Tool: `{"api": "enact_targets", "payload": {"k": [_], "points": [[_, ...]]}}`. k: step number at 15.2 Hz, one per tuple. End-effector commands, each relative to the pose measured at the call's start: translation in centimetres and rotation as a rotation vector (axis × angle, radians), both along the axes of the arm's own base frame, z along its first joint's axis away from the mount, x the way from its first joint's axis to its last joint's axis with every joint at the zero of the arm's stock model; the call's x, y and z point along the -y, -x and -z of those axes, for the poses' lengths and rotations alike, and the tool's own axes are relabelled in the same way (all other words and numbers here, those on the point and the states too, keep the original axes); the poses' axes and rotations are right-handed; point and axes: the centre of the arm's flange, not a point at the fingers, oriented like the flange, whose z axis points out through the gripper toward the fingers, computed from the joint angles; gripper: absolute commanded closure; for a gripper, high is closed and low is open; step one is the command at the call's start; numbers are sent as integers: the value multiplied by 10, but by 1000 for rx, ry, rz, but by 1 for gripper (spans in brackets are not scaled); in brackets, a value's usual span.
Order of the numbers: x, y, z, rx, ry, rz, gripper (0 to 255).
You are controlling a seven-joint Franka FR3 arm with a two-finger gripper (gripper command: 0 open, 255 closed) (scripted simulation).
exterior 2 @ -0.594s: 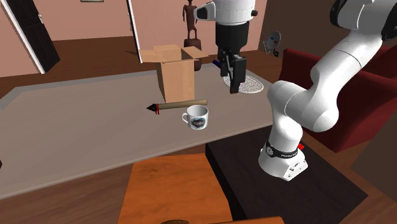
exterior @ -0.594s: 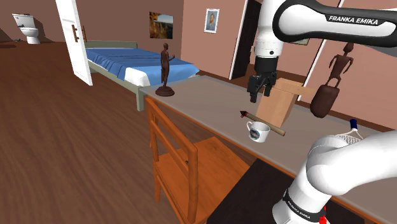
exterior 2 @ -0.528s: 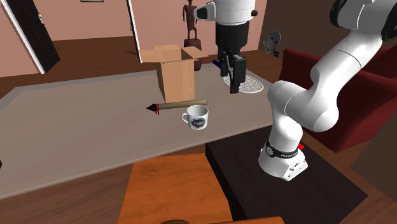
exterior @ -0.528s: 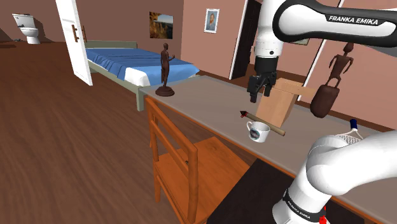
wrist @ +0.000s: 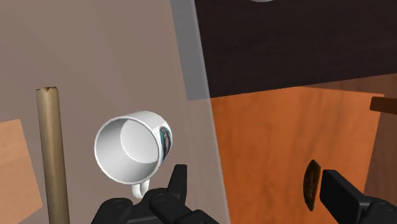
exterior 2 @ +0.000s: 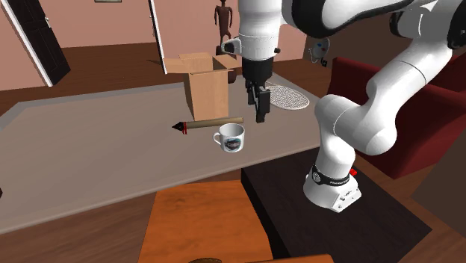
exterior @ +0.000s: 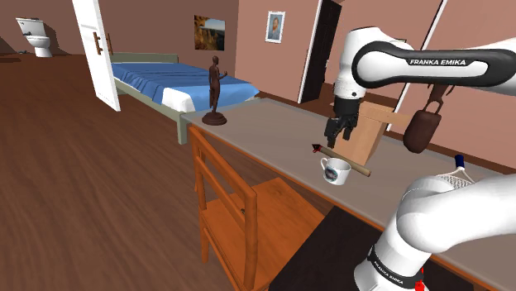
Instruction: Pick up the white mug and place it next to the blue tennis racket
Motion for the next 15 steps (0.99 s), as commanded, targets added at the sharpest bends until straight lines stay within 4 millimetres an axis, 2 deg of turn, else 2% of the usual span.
{"api": "enact_targets", "payload": {"k": [1, 14, 15], "points": [[15, -2, 21, 11, -4, -4, 0], [125, -9, 155, 73, -30, -24, 0], [126, -9, 156, 74, -30, -24, 0]]}}
